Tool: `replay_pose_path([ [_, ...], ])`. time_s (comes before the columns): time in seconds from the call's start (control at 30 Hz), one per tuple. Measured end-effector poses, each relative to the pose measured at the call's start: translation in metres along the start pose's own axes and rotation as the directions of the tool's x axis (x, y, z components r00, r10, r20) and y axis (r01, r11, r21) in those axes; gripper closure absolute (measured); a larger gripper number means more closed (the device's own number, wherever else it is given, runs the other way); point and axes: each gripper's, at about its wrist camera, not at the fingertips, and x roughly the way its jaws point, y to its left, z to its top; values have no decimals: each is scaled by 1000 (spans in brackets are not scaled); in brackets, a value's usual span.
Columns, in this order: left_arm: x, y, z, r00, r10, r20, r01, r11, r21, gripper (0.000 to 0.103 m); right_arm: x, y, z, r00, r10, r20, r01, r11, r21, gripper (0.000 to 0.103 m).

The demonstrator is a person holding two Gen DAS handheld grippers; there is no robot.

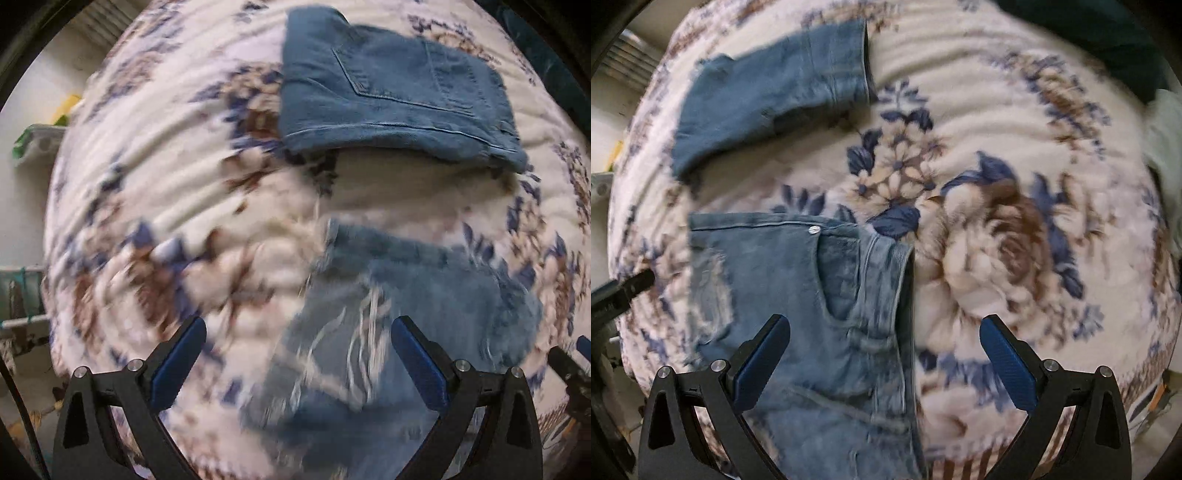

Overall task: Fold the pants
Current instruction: 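Lower both grippers onto the waistband of the denim shorts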

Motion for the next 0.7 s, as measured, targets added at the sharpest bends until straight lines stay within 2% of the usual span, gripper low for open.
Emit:
replay_pose_path([
  [0.07, 20, -6, 17, 1000, -28, -11, 29, 999, 23, 14, 28, 0, 13, 999, 13, -39, -13, 1000, -1, 0],
  [0.17, 44, -16, 35, 993, -103, -56, 106, 992, 61, 25, 62, -6, 30, 995, 42, -90, -41, 999, 20, 0],
  [0.2, 49, -19, 38, 990, -122, -68, 126, 990, 69, 25, 68, -8, 34, 993, 55, -101, -53, 998, 29, 0],
  [0.23, 57, -23, 41, 985, -149, -89, 155, 985, 74, 33, 78, -10, 39, 990, 82, -118, -77, 996, 49, 0],
  [0.27, 61, -26, 42, 982, -163, -98, 171, 982, 77, 57, 83, -12, 41, 987, 97, -124, -91, 994, 60, 0],
  [0.3, 65, -28, 43, 980, -168, -107, 177, 981, 81, 67, 91, -15, 45, 984, 116, -134, -106, 991, 80, 4],
  [0.33, 69, -30, 42, 984, -136, -112, 146, 986, 86, 80, 96, -17, 47, 982, 127, -137, -115, 989, 91, 14],
  [0.37, 70, -31, 40, 985, -130, -111, 140, 987, 83, 87, 101, -19, 48, 981, 134, -142, -120, 988, 101, 25],
  [0.4, 70, -30, 38, 984, -147, -103, 154, 985, 74, 89, 106, -21, 49, 977, 151, -150, -135, 985, 110, 43],
  [0.47, 62, -29, 31, 988, -135, -72, 140, 988, 69, 91, 104, -24, 51, 977, 170, -132, -155, 981, 120, 52],
  [0.53, 47, -28, 21, 991, -127, -35, 129, 990, 62, 92, 95, -23, 47, 976, 197, -96, -186, 976, 113, 66],
  [0.6, 30, -27, 11, 990, -137, -7, 138, 989, 53, 92, 83, -18, 40, 976, 204, -70, -197, 976, 97, 72],
  [0.7, 0, -20, -9, 987, -153, 38, 152, 988, 36, 92, 56, -16, 26, 975, 222, -33, -217, 971, 101, 74],
])
